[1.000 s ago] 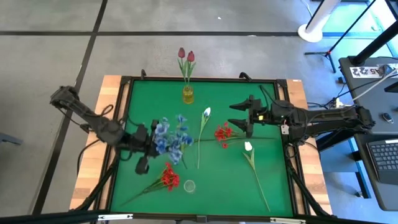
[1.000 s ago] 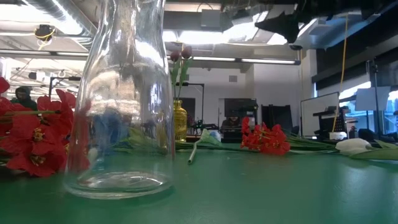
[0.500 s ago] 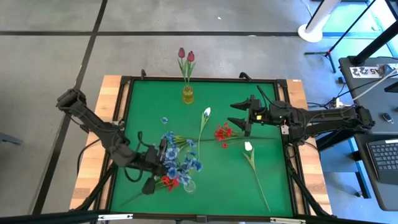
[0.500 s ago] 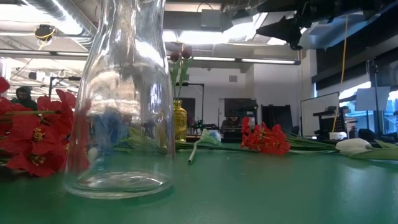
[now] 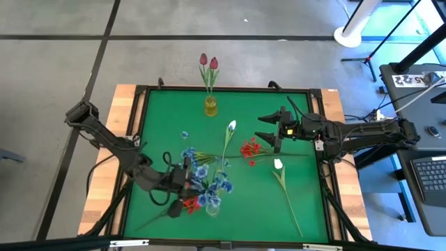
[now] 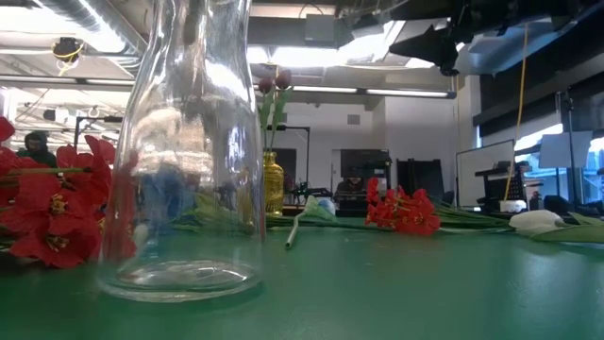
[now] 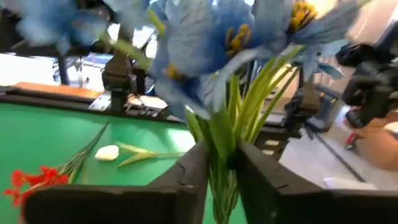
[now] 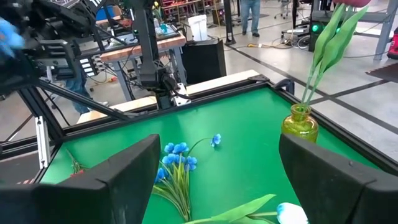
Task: Sort flowers into vase by color
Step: Put the top blue flowers into the transparent vase
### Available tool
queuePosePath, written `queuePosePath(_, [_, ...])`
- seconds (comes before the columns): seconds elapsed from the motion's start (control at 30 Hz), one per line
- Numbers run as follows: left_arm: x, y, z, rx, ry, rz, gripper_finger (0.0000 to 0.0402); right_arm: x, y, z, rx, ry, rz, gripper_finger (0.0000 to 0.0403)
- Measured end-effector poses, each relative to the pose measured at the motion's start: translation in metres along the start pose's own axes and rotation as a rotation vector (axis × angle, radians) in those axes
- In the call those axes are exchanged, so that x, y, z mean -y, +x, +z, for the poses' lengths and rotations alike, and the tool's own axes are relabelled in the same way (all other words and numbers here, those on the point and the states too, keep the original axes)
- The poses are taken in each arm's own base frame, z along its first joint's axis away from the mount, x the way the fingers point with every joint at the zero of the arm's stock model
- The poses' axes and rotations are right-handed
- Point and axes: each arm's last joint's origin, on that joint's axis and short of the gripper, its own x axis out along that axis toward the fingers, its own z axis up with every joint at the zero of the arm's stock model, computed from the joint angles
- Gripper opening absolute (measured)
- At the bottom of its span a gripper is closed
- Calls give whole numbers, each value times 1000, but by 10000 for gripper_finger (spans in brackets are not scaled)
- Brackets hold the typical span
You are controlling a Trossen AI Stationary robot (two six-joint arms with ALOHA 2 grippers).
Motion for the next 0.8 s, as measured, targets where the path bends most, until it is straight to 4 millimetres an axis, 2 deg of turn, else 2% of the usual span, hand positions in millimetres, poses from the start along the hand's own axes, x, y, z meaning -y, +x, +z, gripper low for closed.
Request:
queuePosePath(0.2, [-1,0,-5,-48,6,18,151,0,0,-1,-10,-2,-2,327])
queuePosePath(0.37, [1,-4,-5,-47,25,16,193,0,0,-1,-10,1,-2,327])
queuePosePath(0.67, [-3,-41,11,-29,65,175,216,0,0,-1,-12,2,-2,327])
queuePosePath(0.8, [-10,-52,8,-76,70,262,216,0,0,-2,-20,1,-3,327])
